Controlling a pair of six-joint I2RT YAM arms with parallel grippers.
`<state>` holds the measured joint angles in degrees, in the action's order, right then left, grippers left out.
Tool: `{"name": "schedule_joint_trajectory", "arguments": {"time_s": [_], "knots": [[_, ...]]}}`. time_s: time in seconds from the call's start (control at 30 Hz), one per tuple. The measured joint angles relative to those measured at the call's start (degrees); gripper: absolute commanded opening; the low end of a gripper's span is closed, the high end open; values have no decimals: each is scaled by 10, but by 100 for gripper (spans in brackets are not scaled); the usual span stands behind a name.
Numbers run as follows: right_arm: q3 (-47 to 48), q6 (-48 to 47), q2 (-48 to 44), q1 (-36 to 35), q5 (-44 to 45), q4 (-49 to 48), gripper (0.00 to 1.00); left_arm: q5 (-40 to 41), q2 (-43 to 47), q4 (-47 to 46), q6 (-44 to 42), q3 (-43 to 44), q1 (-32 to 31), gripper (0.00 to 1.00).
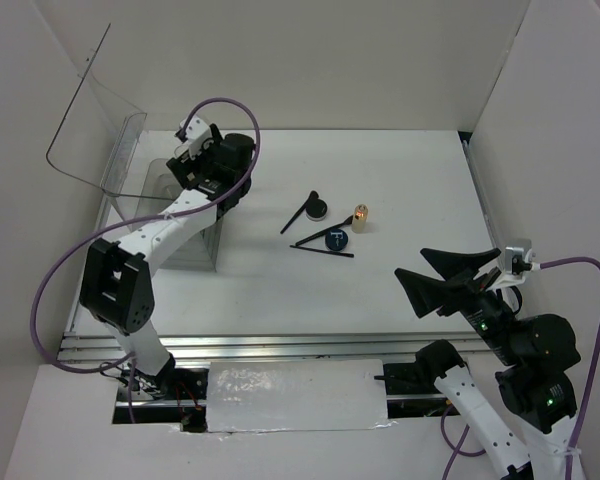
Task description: Organize the makeup
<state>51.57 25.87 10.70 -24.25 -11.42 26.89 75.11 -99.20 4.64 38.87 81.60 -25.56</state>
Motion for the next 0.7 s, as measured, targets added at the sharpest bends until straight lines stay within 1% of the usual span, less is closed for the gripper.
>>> {"name": "schedule_joint_trajectory", "arguments": {"time_s": [0.2, 0.33, 0.4, 0.5, 0.6, 0.7], "knots": [[-4, 15, 17, 0, 1, -7, 100, 0, 62, -3, -32, 7, -28, 99], [-6, 31, 54, 0, 3, -7, 100, -7, 92, 14, -51, 37, -44, 99], [-10, 44, 83, 0, 2, -10, 100, -17, 97, 34, -61, 65, -49, 99], [-41, 64, 129, 0, 9, -24, 100, -37, 97, 76, -81, 133, -57, 100], [-75, 74, 169, 0, 46, -23, 100, -70, 97, 110, -107, 207, -73, 99], [-85, 72, 221, 0, 105, -19, 100, -107, 103, 156, -124, 277, -100, 99]]}}
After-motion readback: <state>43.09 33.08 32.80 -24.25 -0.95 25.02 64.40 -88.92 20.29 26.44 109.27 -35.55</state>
